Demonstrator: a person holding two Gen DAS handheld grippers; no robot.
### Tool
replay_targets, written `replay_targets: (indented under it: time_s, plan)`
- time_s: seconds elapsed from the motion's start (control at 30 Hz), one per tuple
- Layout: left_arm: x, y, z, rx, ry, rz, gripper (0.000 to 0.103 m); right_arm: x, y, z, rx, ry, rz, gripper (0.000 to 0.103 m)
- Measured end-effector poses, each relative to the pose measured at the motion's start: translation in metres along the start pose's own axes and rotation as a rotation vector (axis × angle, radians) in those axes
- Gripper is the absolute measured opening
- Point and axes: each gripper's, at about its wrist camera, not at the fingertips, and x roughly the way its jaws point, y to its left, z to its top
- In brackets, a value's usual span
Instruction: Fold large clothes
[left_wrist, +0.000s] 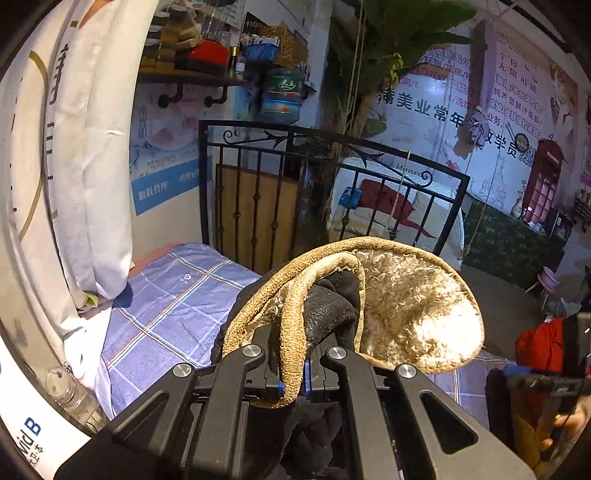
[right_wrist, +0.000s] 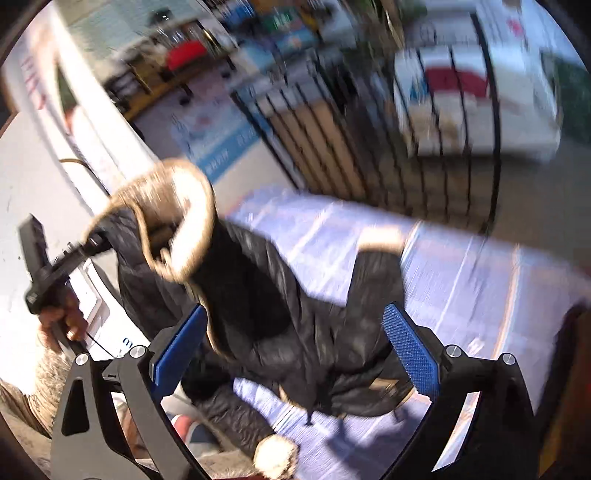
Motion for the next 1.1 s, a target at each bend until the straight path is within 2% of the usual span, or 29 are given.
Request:
replay_targets:
  time_s: [0.13,0.2,0.3,0.37,0.43,0.47,0.5,0.57,0.63,0.7,0.77,0.9,0.97,1.03,1.1]
  plan:
    - [-0.009,0.020,0.003,-0.006,-0.014,-0.018,0.006,0.086,-0.005,-0.001,-0.046,0.147,0.043,0.095]
    - [-0.013,0.031,0.003,-0.003,-0.013,-0.031,0.006,0.114,-0.006,0.001,-0.035,0.155,0.047,0.095]
    - [-0.020,0.045,0.001,-0.021,-0.006,-0.037,0.006,0.161,-0.015,0.006,0.061,0.252,0.176,0.095]
    - [-0.024,0.050,-0.004,-0.021,-0.004,-0.030,0.006,0.188,0.000,0.002,0.022,0.303,0.237,0.093]
    - [-0.027,0.054,-0.008,-0.025,-0.002,-0.017,0.006,0.207,0.018,-0.002,-0.017,0.334,0.245,0.049]
    - [-0.027,0.056,-0.009,-0.032,0.008,-0.013,0.006,0.213,0.024,-0.004,0.019,0.349,0.243,0.016]
    - [-0.029,0.058,-0.011,-0.039,0.015,0.007,0.006,0.207,0.033,-0.003,0.023,0.336,0.235,0.015]
    - [-0.040,0.066,-0.012,-0.063,-0.009,0.055,0.006,0.177,0.059,-0.001,-0.075,0.233,0.216,0.013]
    - [-0.062,0.079,-0.008,-0.116,-0.045,0.073,0.006,0.129,0.080,0.003,-0.103,0.142,0.248,0.013]
    - [-0.093,0.084,-0.002,-0.144,-0.099,0.080,0.006,0.066,0.095,0.005,-0.114,0.032,0.303,0.012]
    - [-0.130,0.078,0.009,-0.114,-0.171,0.093,0.006,-0.004,0.114,0.006,-0.163,-0.066,0.348,0.012]
    - [-0.203,0.044,0.044,-0.037,-0.356,0.067,0.006,-0.114,0.170,0.002,-0.322,-0.210,0.382,0.012]
    - [-0.229,0.026,0.065,-0.013,-0.451,0.032,0.006,-0.166,0.192,0.002,-0.378,-0.314,0.398,0.012]
    - [-0.246,0.006,0.083,0.022,-0.549,0.011,0.006,-0.208,0.205,0.005,-0.405,-0.407,0.401,0.012]
    - [-0.248,-0.009,0.098,0.045,-0.622,-0.039,0.006,-0.240,0.211,0.010,-0.429,-0.516,0.345,0.012]
